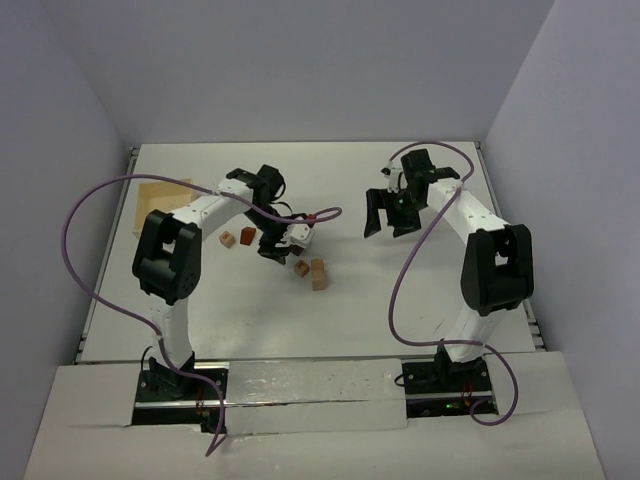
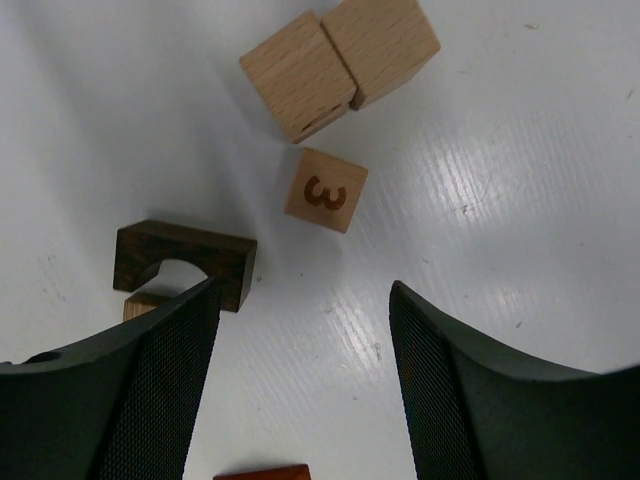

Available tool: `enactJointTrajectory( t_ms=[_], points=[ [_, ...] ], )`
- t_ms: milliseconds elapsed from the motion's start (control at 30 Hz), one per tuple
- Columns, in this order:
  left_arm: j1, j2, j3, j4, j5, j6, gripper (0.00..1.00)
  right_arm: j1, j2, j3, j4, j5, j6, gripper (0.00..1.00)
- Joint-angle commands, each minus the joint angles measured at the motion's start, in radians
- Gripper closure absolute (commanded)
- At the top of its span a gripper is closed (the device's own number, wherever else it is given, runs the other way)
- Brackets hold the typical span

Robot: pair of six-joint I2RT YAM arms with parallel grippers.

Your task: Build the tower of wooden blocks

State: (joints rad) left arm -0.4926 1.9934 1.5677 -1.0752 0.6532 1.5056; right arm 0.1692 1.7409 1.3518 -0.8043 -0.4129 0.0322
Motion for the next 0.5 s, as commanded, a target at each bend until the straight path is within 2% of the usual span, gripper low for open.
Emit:
enactJointTrajectory(
  t_ms=[0,467],
  points=[
    [-0.028,0.015,0.011,-0.032,0.022,0.058,0.26,-0.013,-0.003,0.009,0.004,-0.01,-0.005,0.0],
    [-0.096,0.057,0.007,-0.008,0.023,0.01,0.28,-0.035,0.015,0.007,0.002,-0.013,-0.017,0.0]
  ],
)
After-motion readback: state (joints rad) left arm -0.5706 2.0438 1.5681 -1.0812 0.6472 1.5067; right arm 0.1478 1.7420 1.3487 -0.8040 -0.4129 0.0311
